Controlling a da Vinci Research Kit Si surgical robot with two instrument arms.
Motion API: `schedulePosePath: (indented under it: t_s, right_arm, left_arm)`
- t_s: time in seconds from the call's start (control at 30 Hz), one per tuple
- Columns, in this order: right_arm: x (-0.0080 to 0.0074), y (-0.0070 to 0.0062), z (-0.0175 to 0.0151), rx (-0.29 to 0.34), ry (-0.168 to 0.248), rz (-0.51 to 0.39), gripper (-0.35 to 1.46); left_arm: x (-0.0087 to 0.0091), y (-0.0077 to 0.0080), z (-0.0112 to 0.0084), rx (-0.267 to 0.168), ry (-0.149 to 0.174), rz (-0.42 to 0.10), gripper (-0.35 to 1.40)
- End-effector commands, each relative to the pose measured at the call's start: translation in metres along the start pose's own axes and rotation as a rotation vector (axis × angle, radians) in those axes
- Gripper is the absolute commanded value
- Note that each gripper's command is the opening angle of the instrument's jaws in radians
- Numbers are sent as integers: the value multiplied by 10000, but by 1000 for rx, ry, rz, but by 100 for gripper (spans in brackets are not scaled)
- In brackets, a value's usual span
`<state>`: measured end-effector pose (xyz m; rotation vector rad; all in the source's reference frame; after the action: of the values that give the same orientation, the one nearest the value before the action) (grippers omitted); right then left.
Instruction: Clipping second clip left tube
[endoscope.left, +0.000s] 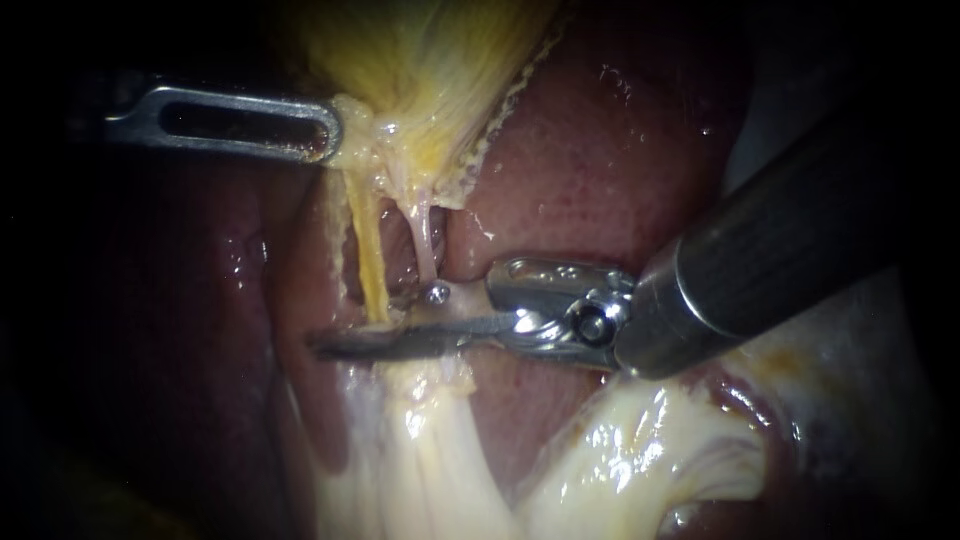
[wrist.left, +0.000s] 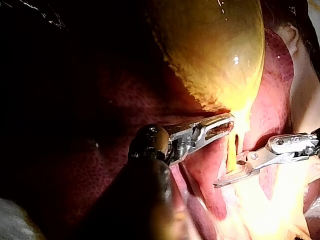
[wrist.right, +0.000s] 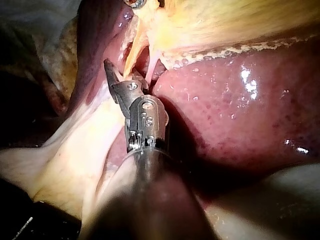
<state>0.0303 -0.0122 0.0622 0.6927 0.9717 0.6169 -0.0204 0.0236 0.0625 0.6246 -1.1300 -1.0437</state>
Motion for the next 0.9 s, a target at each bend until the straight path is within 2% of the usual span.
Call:
schedulePosePath:
  t_s: [0.03, 0.4, 0.47, 0.53, 0.63, 0.73, 0.9]
  right_arm:
    - [0, 0, 0, 0, 0, 0, -16]
    - [0, 0, -2, 1, 0, 0, -16]
    - [0, 0, -2, 1, 0, 0, 1]
    - [0, 0, -1, 3, 5, 0, 25]
    - [2, 2, 1, 15, 32, 3, 43]
    - [4, 5, 2, 26, 57, 6, 48]
    - [3, 6, -3, 28, 57, -12, 50]
  left_arm:
    - [0, 0, 0, 2, 1, 0, -35]
    - [1, 0, 0, 2, 1, 0, -35]
    - [1, 0, 0, 2, 1, 0, -35]
    - [1, 0, 0, 2, 1, 0, -35]
    - [1, 0, 0, 2, 1, 1, -35]
    - [1, 0, 0, 2, 1, 1, -35]
    - [2, 0, 0, 2, 1, 1, -35]
